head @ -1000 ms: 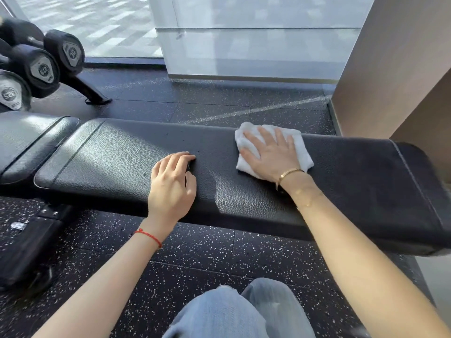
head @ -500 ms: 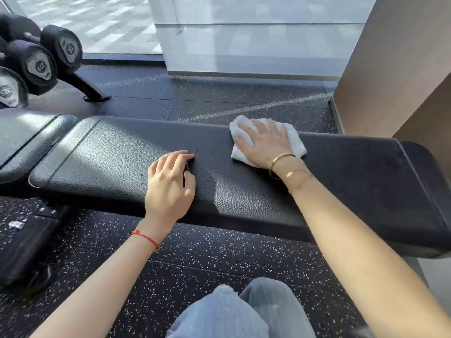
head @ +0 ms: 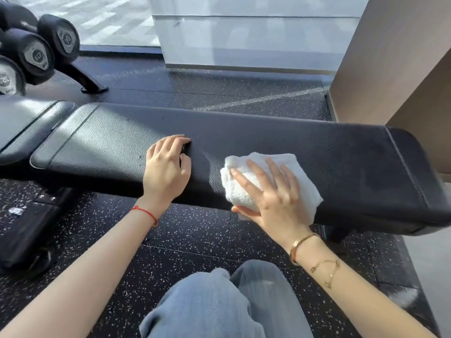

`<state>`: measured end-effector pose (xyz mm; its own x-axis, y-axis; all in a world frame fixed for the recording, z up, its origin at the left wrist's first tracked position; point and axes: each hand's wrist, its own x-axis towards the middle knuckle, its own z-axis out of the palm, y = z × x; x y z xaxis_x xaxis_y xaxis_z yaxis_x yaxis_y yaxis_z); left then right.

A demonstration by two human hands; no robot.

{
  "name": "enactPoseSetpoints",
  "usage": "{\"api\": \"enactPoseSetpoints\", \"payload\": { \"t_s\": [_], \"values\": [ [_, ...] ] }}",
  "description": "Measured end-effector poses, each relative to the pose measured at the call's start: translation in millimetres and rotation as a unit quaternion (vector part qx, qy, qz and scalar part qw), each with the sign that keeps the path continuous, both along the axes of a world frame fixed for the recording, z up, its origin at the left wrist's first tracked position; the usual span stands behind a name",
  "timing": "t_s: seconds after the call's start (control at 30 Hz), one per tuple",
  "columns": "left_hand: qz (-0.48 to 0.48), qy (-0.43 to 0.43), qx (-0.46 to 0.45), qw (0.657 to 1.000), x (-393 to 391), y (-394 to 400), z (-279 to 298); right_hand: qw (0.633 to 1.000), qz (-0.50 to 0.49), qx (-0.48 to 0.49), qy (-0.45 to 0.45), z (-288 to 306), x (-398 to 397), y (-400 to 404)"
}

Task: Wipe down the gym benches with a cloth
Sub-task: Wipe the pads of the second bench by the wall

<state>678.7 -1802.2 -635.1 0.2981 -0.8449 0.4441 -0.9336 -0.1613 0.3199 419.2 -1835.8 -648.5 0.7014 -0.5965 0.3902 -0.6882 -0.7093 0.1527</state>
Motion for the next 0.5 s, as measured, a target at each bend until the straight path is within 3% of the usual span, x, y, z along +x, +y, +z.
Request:
{"api": "enactPoseSetpoints", "payload": {
  "t_s": [0.17, 0.3, 0.5],
  "values": [
    [-0.006, 0.001, 0.002, 1.000, -0.4, 1.3, 0.7, 0.991, -0.005, -0.102, -0.085, -18.3, 68.5, 15.2],
    [-0.015, 0.013, 0.000, 1.000, 3.4, 1.5, 1.7, 0.982, -0.002, -0.160, -0.099, -22.1, 48.7, 11.0],
    [0.002, 0.012, 0.000, 1.000, -3.3, -0.1, 1.8, 0.993, -0.055, -0.093, -0.045, -20.4, -18.8, 0.1]
  ]
}}
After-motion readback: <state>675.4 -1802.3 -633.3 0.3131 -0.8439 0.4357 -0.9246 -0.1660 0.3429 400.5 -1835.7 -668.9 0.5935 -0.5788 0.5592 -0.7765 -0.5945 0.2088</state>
